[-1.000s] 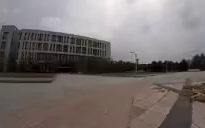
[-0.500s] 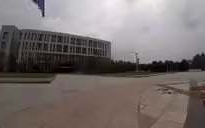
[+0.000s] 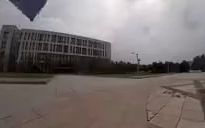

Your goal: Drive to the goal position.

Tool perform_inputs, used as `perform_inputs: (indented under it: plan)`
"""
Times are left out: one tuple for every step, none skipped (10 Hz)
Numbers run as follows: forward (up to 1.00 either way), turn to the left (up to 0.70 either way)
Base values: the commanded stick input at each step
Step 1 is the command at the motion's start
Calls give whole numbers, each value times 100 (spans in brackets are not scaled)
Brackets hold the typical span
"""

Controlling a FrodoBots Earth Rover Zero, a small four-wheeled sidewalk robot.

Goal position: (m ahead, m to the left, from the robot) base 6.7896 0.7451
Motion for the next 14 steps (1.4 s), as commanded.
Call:
perform_inputs:
  plan:
    - [70, 0]
    - [70, 0]
    - [70, 0]
    - [70, 0]
    - [70, 0]
    - [70, 0]
    - [70, 0]
    - [70, 0]
    - [70, 0]
    - [70, 0]
    - [70, 0]
    - [70, 0]
    - [70, 0]
    - [70, 0]
